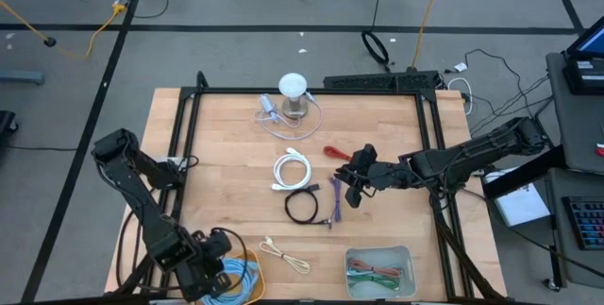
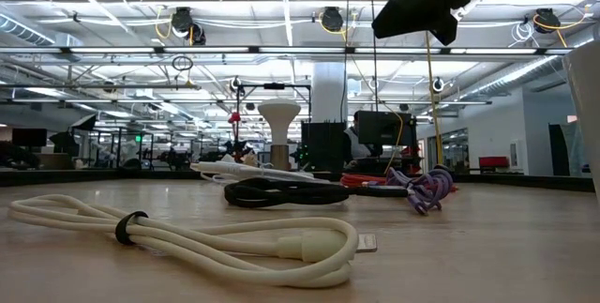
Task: Pick & Place USB Port
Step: Put the blue HDMI cable into the orange bin
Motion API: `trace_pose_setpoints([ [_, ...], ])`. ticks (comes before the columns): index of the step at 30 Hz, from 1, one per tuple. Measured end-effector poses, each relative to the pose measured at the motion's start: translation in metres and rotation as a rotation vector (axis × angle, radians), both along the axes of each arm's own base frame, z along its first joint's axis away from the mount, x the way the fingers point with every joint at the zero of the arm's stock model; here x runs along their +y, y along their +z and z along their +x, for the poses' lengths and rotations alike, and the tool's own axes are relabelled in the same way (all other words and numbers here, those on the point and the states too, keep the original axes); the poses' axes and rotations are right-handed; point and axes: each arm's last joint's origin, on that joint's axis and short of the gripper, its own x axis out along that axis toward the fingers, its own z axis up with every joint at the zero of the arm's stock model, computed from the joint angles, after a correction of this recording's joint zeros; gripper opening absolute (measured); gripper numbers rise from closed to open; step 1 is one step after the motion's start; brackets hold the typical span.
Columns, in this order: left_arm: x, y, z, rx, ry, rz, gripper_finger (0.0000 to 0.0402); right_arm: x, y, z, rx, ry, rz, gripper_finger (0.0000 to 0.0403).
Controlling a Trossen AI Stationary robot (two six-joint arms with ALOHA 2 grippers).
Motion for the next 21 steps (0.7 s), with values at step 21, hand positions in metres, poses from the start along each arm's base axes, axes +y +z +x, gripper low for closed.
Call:
trace_pose_setpoints([
  [21,0.018,0.046,0.018,-0.278,-0.061,-0.146,0.0001,0.0,0.0,0.0,0.0,0.0,0.0,0.0059],
])
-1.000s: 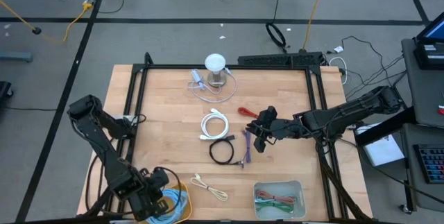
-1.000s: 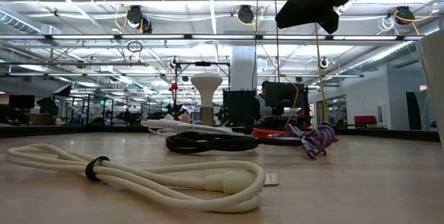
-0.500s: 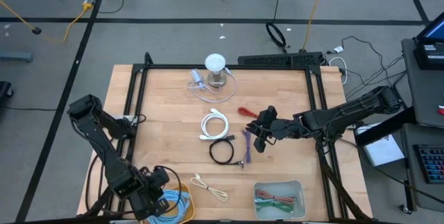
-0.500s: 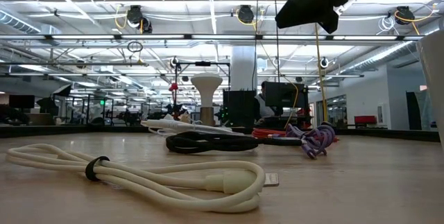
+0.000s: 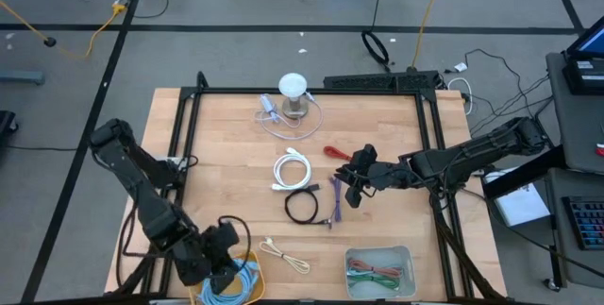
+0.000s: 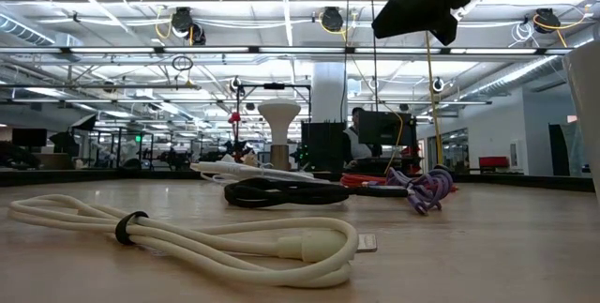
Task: Pick & Place USB Port
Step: Put the blue HDMI cable into the orange bin
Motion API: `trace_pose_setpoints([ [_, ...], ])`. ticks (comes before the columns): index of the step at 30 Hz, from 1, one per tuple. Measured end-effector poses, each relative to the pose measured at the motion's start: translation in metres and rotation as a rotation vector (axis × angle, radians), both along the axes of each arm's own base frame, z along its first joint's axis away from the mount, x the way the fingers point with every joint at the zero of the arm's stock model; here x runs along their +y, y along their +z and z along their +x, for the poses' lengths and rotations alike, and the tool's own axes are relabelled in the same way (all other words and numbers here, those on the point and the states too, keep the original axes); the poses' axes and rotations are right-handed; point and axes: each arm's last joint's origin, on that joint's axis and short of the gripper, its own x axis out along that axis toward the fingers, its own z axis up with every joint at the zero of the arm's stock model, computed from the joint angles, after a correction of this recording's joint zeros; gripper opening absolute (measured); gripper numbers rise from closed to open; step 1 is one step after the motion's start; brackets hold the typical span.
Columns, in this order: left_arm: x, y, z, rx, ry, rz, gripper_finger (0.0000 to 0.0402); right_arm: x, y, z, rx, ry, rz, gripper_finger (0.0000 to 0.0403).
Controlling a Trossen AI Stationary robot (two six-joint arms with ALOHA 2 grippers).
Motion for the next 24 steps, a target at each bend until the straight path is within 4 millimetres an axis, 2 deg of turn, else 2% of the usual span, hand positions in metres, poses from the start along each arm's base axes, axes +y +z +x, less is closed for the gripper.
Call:
trace_pose_setpoints([
  [4,-0.013,-0.01,-0.003,0.055,-0.074,-0.066,0.0001,-0.002,0.0,0.0,0.001,-0.006,-0.001,0.0059],
  [9,-0.03,-0.036,-0.011,0.094,-0.083,-0.181,0.0001,-0.002,0.0,0.0,0.003,-0.007,-0.002,0.0059],
  [12,-0.036,-0.058,-0.019,0.125,-0.061,-0.21,0.0001,-0.002,0.0,0.0,0.006,-0.007,-0.003,0.0059],
  [18,-0.035,-0.094,-0.031,0.196,-0.026,-0.19,0.0,-0.002,-0.001,0.0,0.008,-0.003,-0.009,0.0059],
  [24,-0.025,-0.115,-0.03,0.192,-0.008,-0.196,0.0,-0.002,0.0,0.0,0.007,-0.003,-0.009,0.0059],
])
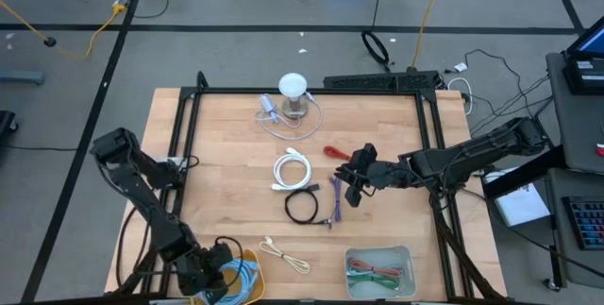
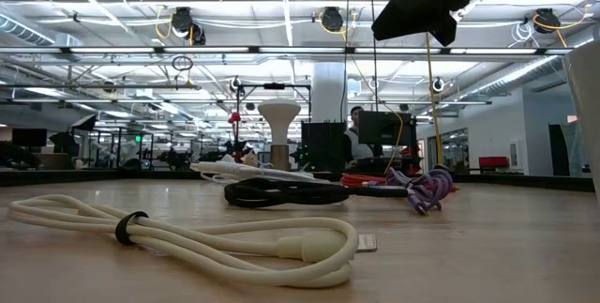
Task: Pick & Place USB Port
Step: Put the blue HDMI cable into the orange bin
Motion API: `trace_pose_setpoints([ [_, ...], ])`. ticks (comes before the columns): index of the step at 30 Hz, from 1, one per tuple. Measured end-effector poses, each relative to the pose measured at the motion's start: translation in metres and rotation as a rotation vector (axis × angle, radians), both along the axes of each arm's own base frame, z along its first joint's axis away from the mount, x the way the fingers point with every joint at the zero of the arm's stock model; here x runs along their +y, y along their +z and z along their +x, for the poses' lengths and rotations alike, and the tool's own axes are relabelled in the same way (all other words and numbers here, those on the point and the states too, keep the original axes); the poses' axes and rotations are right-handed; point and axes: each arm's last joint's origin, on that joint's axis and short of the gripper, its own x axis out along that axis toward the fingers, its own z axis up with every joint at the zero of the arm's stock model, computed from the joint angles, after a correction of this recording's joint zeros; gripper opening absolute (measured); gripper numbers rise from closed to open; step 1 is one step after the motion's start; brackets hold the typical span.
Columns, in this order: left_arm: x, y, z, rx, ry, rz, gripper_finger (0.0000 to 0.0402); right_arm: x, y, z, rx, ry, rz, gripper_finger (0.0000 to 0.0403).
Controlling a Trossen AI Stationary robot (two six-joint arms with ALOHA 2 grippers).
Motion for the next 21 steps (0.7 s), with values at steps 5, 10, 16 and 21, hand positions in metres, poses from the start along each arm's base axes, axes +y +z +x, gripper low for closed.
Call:
trace_pose_setpoints([
  [5,0.008,-0.009,0.002,0.011,-0.011,0.021,0.0,0.0,0.0,0.0,-0.002,-0.001,0.004,0.0059],
  [10,0.01,-0.009,0.005,0.006,-0.036,0.015,0.0,0.0,0.0,0.0,-0.002,-0.003,0.007,0.0059],
  [16,0.007,-0.005,0.009,-0.042,-0.035,-0.035,0.0,0.0,0.0,0.0,-0.002,-0.004,0.006,0.0059],
  [21,0.004,0.001,0.013,-0.093,-0.02,-0.037,0.0,0.0,0.0,0.0,-0.002,-0.004,0.006,0.0059],
])
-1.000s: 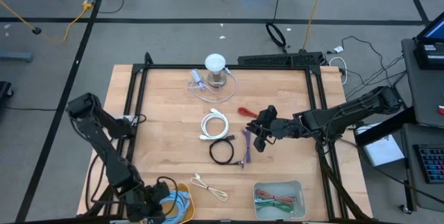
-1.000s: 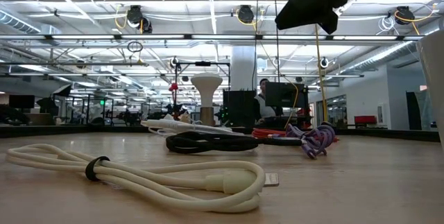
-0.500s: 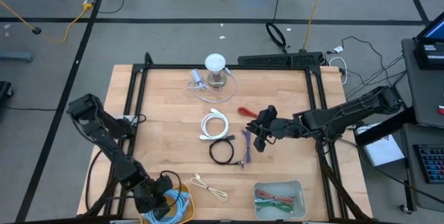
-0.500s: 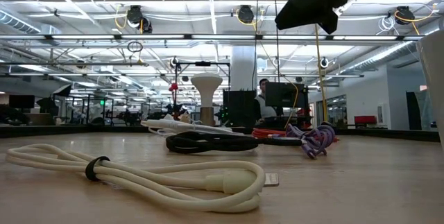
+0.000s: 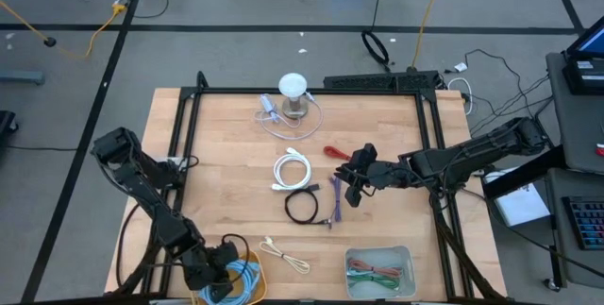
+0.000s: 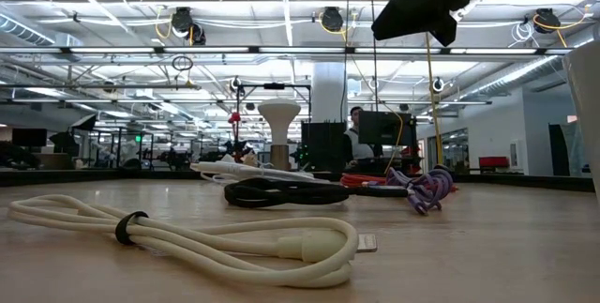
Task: Pick & Place USB Port
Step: Put the blue HDMI cable into the orange bin
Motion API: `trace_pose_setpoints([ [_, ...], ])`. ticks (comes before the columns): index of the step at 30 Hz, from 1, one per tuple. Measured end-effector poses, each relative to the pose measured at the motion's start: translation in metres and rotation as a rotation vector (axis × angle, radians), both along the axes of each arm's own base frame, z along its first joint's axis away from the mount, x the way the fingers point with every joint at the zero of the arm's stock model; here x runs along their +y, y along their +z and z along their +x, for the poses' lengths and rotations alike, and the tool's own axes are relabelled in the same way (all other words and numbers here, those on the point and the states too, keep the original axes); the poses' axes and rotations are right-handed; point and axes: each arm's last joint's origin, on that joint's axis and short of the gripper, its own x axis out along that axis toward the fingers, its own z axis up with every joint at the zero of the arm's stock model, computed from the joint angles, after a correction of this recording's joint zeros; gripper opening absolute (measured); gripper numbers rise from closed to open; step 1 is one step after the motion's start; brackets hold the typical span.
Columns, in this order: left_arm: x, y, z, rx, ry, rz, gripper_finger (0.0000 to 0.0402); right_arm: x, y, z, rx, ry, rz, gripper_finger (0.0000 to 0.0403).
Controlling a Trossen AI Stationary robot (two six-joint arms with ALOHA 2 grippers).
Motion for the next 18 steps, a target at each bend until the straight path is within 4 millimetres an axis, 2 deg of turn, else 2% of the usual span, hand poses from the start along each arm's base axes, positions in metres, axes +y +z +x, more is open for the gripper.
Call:
trace_pose_setpoints([
  [10,0.0001,0.0014,0.0019,-0.028,-0.004,0.003,0.0008,-0.0032,0.0,0.0007,0.0,-0.013,0.0,0.0059],
  [14,-0.0004,0.0026,0.0028,-0.038,0.014,-0.007,0.0034,-0.0032,0.0,0.0007,-0.001,-0.015,0.004,0.0059],
  [18,-0.0003,0.0028,0.003,-0.024,0.031,-0.02,0.0076,-0.0032,0.0,0.0007,-0.003,-0.019,0.01,0.0059],
])
